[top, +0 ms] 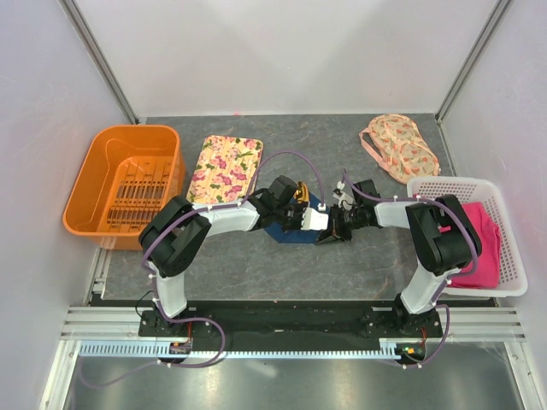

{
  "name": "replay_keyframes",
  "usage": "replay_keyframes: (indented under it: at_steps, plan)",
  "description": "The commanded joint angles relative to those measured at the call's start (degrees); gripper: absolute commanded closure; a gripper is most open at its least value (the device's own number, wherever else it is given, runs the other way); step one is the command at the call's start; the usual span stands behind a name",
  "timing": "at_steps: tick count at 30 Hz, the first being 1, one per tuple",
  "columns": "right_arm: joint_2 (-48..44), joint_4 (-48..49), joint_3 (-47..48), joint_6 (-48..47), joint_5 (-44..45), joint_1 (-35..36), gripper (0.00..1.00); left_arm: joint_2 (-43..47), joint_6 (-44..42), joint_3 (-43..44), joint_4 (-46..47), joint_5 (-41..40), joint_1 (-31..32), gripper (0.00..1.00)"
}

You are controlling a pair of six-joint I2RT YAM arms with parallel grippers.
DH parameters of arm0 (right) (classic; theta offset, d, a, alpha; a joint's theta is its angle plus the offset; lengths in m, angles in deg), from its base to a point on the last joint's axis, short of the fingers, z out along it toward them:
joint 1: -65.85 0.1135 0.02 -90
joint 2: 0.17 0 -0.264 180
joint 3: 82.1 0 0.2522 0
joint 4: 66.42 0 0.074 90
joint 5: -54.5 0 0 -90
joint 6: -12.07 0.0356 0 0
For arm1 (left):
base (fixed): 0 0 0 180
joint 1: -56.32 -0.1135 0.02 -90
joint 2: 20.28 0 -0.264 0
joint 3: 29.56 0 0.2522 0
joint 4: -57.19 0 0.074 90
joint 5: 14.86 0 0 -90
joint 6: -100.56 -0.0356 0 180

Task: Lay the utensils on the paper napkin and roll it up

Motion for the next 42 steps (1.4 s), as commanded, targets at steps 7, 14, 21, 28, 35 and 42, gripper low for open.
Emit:
replay_keyframes:
  at_steps: [7, 14, 21, 28, 35, 42]
  plan:
    - [3.3, 2.2, 1.7, 1.2, -1.4, 0.0, 0.93, -0.6, -3.2, 1.1, 2.9, -0.1, -0.3, 0.98]
    - [-1.7, 4.0, 2.0, 2.6, -3.5, 0.0, 0.92, -0.5, -3.5, 0.8, 2.9, 0.0, -0.3, 0.98]
    - [0.1, 5.3, 2.9, 3.3, -3.6, 0.1, 0.92, -1.0, -3.7, 0.9, 3.2, 0.2, -0.3, 0.98]
    - [4.5, 5.0, 2.8, 2.2, -3.0, -0.6, 0.92, -1.3, -3.5, 1.0, 3.1, -0.1, -0.7, 0.98]
    - [5.1, 3.6, 2.9, 0.7, -1.6, -0.7, 0.92, -0.8, -2.4, 1.0, 3.2, -0.4, -0.9, 0.94]
    - [4.9, 2.9, 3.0, 0.5, -0.6, -0.7, 0.92, 4.5, 6.9, 1.6, 2.0, 0.3, -2.7, 0.67]
